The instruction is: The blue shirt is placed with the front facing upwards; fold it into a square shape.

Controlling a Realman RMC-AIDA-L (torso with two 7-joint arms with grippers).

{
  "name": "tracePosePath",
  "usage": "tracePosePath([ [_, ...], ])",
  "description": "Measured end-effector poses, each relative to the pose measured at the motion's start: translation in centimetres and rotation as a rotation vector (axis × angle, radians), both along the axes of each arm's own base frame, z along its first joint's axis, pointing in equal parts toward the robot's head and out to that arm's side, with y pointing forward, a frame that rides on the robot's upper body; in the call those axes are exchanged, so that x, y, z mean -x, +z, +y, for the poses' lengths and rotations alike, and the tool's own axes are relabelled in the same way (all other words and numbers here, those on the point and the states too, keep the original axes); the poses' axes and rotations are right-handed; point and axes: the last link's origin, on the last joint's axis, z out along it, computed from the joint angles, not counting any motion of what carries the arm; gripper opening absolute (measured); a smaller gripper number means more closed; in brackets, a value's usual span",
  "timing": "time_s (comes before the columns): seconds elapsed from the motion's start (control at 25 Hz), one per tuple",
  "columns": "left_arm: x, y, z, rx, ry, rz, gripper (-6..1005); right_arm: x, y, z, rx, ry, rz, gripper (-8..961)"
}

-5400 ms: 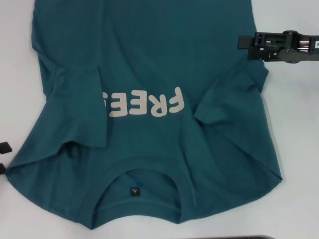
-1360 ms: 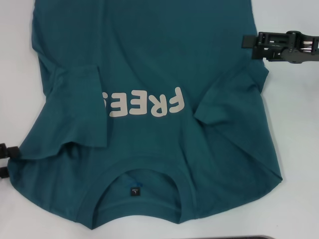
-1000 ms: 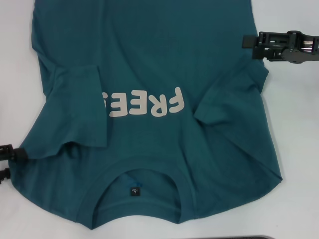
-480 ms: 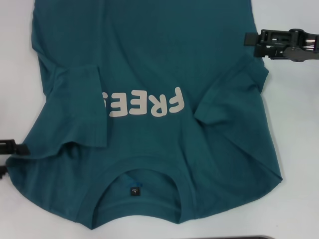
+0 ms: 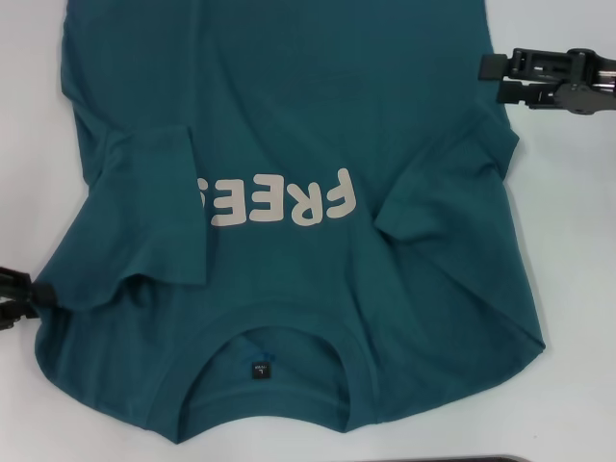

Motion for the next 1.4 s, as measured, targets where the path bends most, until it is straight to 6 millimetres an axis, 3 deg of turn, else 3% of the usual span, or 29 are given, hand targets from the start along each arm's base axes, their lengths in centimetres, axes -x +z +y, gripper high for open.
tracePosePath([
  [0.04, 0.0, 0.0, 0.0, 0.006, 0.003, 0.006, 244, 0.0, 0.0, 0.0, -0.002, -0.001, 0.001, 926],
  [0.24, -0.1, 0.1, 0.0, 0.007, -0.008, -0.004, 48, -0.1, 0.1, 0.1, -0.008, -0.004, 0.000, 926],
  [0.56, -1.7, 1.8, -0.5, -0.058, -0.132, -0.210, 0, -0.4, 0.7, -0.6, 0.059, 0.002, -0.031, 925],
  [0.88, -1.5, 1.9, -0.4, -0.052, -0.130, -0.194, 2, -1.9, 3.4, -4.1, 0.352, -0.031, -0.200, 925],
  [1.12, -1.7, 2.0, 0.6, -0.055, -0.147, -0.165, 1, -3.1, 5.3, -6.1, 0.438, -0.122, -0.251, 925],
  [1.4, -1.8, 2.3, 1.6, -0.073, -0.149, -0.139, 2, -3.9, 3.5, -7.6, 0.581, -0.145, -0.338, 925],
])
